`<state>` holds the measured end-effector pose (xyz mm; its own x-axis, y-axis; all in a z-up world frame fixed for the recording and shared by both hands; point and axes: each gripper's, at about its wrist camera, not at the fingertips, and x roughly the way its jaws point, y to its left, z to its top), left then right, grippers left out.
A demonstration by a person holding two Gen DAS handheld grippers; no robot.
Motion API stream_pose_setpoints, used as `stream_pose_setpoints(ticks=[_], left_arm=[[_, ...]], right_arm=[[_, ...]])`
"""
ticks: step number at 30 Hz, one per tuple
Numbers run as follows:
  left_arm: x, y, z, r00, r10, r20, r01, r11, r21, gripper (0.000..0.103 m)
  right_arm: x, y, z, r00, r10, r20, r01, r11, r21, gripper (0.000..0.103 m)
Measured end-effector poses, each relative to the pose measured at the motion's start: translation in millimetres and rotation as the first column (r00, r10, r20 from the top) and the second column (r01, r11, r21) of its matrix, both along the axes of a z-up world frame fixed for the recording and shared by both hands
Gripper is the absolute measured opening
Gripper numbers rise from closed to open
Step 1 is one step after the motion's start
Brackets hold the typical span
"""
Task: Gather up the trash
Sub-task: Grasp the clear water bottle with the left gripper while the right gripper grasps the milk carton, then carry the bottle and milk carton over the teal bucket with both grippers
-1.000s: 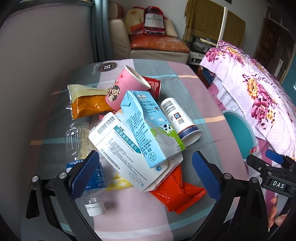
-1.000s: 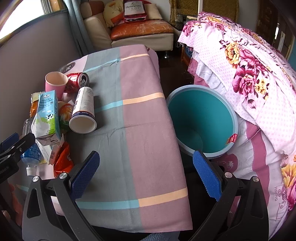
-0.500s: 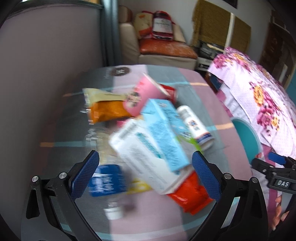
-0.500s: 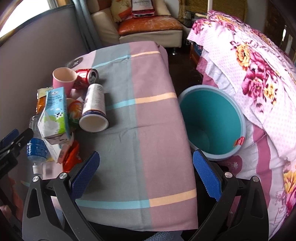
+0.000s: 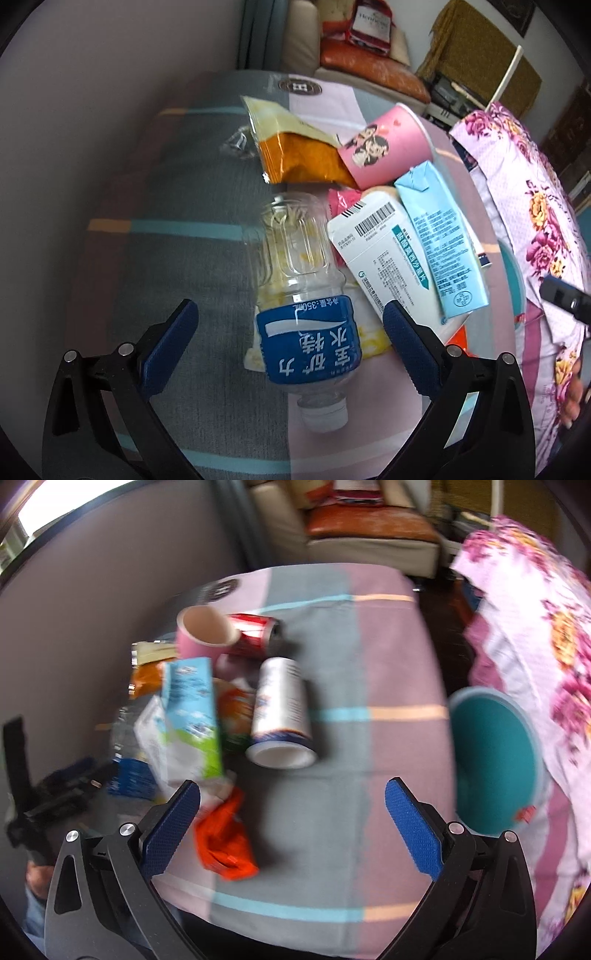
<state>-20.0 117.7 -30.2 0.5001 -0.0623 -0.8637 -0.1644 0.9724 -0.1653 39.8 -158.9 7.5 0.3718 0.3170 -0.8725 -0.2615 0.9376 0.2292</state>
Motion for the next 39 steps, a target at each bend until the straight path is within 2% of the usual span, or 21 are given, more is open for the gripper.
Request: stream_pose_setpoints(ticks=[1, 2, 3, 5, 11, 13, 15, 16, 20, 22, 23, 24, 25, 32, 39], left_arm=[[1.5, -1.0, -2.9, 1.0, -0.002, -0.003, 0.002, 1.0, -0.004, 0.096], [3.3, -1.5, -5.6, 1.0, -0.005, -0.008, 0.004, 1.0, -0.011, 0.09], [5.0, -1.5, -8.0, 1.0, -0.008, -0.017, 0.007, 1.0, -0.021, 0.076], [11.3, 1.2, -13.4, 0.999, -0.025, -0.035, 0.023, 0.998, -0.054, 0.066], [12.1, 14.0, -13.7, 0.998, -0.055, -0.025, 0.052, 0.993, -0.102, 0.068], [10.5, 20.0, -15.7, 0.998, -0.058, -0.03, 0.055, 0.993, -0.106, 0.072], [9.1, 20.9, -19.2, 0.998, -0.054, -0.037, 0.05, 0.994, -0.095, 0.082], [8.0, 20.3, -22.8, 0.997, -0.054, -0.046, 0.05, 0.994, -0.1, 0.082], [15.9, 18.0, -31.7, 0.995, -0.056, -0.079, 0.045, 0.99, -0.136, 0.082], [16.4, 12.9, -33.3, 0.994, -0.063, -0.087, 0.052, 0.991, -0.121, 0.082], [18.5, 11.3, -33.5, 0.994, -0.064, -0.087, 0.054, 0.993, -0.109, 0.081], [17.8, 9.2, -32.9, 0.994, -0.066, -0.083, 0.058, 0.993, -0.099, 0.071], [16.5, 7.6, -30.4, 0.995, -0.067, -0.078, 0.06, 0.994, -0.094, 0.071], [10.8, 28.0, -5.6, 1.0, 0.006, -0.03, -0.008, 0.998, -0.063, 0.07], [3.8, 24.8, 23.0, 1.0, -0.006, 0.023, 0.007, 0.999, -0.049, 0.068]], right_arm=[[6.4, 8.4, 0.9, 1.0, 0.019, -0.004, -0.019, 1.0, 0.01, 0.093], [9.9, 13.2, 1.6, 0.999, 0.032, -0.008, -0.032, 0.999, 0.013, 0.085], [14.4, 21.1, 1.7, 0.999, 0.051, -0.016, -0.051, 0.999, 0.016, 0.074], [22.4, 36.2, 0.2, 0.995, 0.091, -0.041, -0.09, 0.995, 0.034, 0.061], [38.1, 69.2, -7.4, 0.983, 0.159, -0.097, -0.156, 0.987, 0.038, 0.064], [42.2, 78.4, -10.9, 0.978, 0.172, -0.118, -0.167, 0.985, 0.048, 0.067], [47.7, 90.5, -14.4, 0.975, 0.185, -0.124, -0.182, 0.983, 0.038, 0.068], [50.7, 95.7, -17.2, 0.974, 0.191, -0.126, -0.188, 0.982, 0.031, 0.068], [60.7, 112.1, -32.2, 0.969, 0.193, -0.153, -0.194, 0.981, 0.005, 0.068], [60.1, 113.9, -36.3, 0.971, 0.192, -0.144, -0.194, 0.981, -0.001, 0.067], [58.6, 114.6, -36.4, 0.972, 0.196, -0.133, -0.199, 0.98, -0.009, 0.054], [57.3, 114.6, -36.1, 0.97, 0.203, -0.131, -0.206, 0.979, -0.011, 0.052], [55.8, 115.5, -35.5, 0.97, 0.206, -0.128, -0.209, 0.978, -0.01, 0.052], [49.7, 98.6, -10.8, 0.98, 0.184, -0.078, -0.177, 0.98, 0.091, 0.051], [40.7, 60.0, 12.6, 0.992, 0.12, -0.031, -0.113, 0.98, 0.166, 0.051]])
